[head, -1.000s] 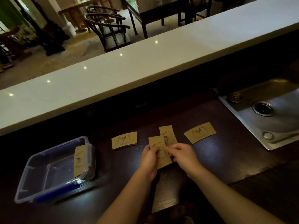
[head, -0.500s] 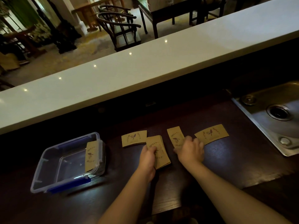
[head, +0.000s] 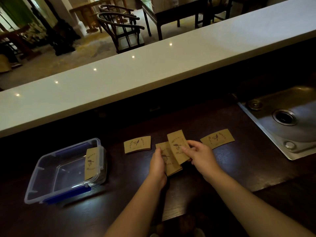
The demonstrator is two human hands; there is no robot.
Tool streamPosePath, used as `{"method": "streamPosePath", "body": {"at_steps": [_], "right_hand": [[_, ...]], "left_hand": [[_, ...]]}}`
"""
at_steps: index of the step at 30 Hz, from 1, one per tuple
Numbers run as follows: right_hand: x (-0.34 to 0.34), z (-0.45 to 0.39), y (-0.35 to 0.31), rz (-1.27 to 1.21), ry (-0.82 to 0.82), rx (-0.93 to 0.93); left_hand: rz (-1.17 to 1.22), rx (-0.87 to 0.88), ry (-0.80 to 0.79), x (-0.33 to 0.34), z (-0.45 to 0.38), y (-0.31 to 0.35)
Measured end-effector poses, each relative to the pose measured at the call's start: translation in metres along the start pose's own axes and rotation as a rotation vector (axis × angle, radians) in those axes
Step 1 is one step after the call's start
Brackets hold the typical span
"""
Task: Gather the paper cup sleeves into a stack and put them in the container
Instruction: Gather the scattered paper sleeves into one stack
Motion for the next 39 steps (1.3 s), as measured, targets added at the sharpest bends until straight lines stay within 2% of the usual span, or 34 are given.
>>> {"method": "streamPosePath", "body": {"at_steps": [3,7,9,11,15,18,20,23,26,28,29,31,33,35,39], "right_hand": [[0.003,0.006,0.002,0.169,0.078,0.006],[0.006,0.016,0.005,0.766,0.192,-0.082],[0.004,0.015,0.006,0.857,0.192,-0.117],[-0.013,0.009,0.002,0.795,0.262,-0.085],[-0.074,-0.017,-0.003,0.696,0.577,0.15],[-0.104,-0.032,0.004,0.736,0.583,0.402],[-0.108,-0.037,0.009,0.785,0.551,0.477],[-0.107,-0.042,0.011,0.849,0.521,0.524],[-0.111,-0.047,0.011,0.754,0.565,0.533],[-0.116,-0.048,0.01,0.578,0.618,0.443],[-0.118,-0.048,0.009,0.383,0.638,0.371],[-0.113,-0.047,0.005,-0.14,0.557,0.253],[-0.097,-0.045,-0.006,-0.433,0.353,0.144],[-0.074,-0.04,-0.018,-0.394,0.144,0.081],[-0.027,-0.035,-0.024,0.035,-0.095,0.083]], "left_hand": [[0.003,0.001,-0.072,0.015,0.0,-0.003],[-0.118,0.051,-0.059,0.029,0.0,-0.01],[-0.141,0.053,-0.053,0.028,-0.002,-0.012],[-0.139,0.049,-0.057,0.025,-0.001,-0.011],[-0.124,0.045,-0.059,0.02,-0.001,-0.01],[-0.089,0.045,-0.056,0.017,0.003,-0.008],[-0.067,0.03,-0.063,0.016,0.005,-0.007],[-0.052,0.013,-0.062,0.015,0.009,-0.006],[-0.02,-0.004,-0.059,0.013,0.011,-0.005],[-0.006,-0.016,-0.053,0.011,0.011,-0.004],[-0.003,-0.024,-0.042,0.009,0.01,-0.004],[0.007,-0.054,-0.025,0.005,0.009,-0.004],[0.048,-0.097,-0.052,0.002,0.008,-0.004],[0.089,-0.128,-0.126,0.0,0.007,-0.004],[0.086,-0.156,-0.293,0.002,0.006,-0.008]]}}
Point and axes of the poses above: each hand's wrist, its own z-axis away from the middle knuckle, its own x-axis out of the palm, y = z × x, the point moved 3 cm from there along -z, towards the middle knuckle, and after that the axes turned 7 degrees about -y, right-handed, at the moved point
